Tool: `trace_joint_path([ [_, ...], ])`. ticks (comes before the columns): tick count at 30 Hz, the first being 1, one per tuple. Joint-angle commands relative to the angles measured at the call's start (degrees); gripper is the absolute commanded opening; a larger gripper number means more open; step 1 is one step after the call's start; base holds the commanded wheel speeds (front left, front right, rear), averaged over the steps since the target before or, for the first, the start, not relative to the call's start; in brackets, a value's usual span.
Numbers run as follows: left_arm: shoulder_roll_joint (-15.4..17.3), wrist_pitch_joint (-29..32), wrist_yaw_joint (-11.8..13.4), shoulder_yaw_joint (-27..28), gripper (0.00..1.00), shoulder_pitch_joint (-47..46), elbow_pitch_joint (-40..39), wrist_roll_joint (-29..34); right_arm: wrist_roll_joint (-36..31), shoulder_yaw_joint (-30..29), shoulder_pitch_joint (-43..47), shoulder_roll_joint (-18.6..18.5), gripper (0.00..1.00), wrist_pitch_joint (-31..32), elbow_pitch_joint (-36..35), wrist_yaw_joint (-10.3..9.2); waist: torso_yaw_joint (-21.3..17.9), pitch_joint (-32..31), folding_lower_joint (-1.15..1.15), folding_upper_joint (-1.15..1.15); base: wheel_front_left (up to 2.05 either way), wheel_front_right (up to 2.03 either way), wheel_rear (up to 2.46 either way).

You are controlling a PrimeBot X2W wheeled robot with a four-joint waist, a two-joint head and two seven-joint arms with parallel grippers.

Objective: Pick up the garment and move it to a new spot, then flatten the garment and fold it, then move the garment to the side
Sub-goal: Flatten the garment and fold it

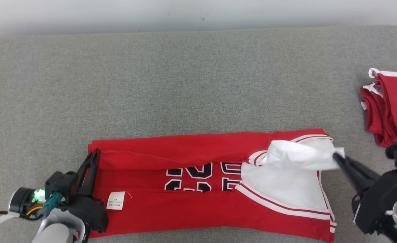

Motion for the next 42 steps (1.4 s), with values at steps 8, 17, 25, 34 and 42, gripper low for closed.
trace_joint_path([
  [8, -1.10, -0.97, -0.08, 1.79, 0.24, 3.12, 3.10, -0.78, 1.99, 0.87, 5.67, 0.40, 0.00, 5.68, -3.25, -0.13, -0.11, -0.54, 0.01, 0.01, 0.00, 0.00, 0.00],
  [17, -2.32, -1.15, 0.22, 3.72, 1.00, 4.64, 5.50, -1.88, 3.55, 2.27, 9.55, 0.62, 0.45, 10.31, -1.56, -0.13, 0.06, -1.37, 0.01, 0.01, 0.00, 0.00, 0.00],
  [25, -2.89, -1.08, 2.47, 8.94, 1.00, 9.73, -0.36, -0.70, 3.24, 1.62, 12.46, 2.47, 1.00, 13.86, -0.69, -0.13, 0.21, -2.26, 0.01, 0.01, 0.00, 0.00, 0.00],
  [34, -6.94, -1.09, 3.83, 19.31, 1.00, 18.49, -15.60, 3.48, -0.76, 0.07, 8.91, 4.58, 1.00, 0.30, -0.85, -0.13, 0.88, -4.13, 0.01, 0.01, 0.00, 0.00, 0.00],
  [42, -16.09, -1.09, -3.62, 28.42, 1.00, 24.19, -25.71, 7.44, -5.70, -0.20, 7.31, 10.68, 1.00, -20.54, 6.30, -0.13, 2.25, -7.87, 0.01, 0.01, 0.00, 0.00, 0.00],
])
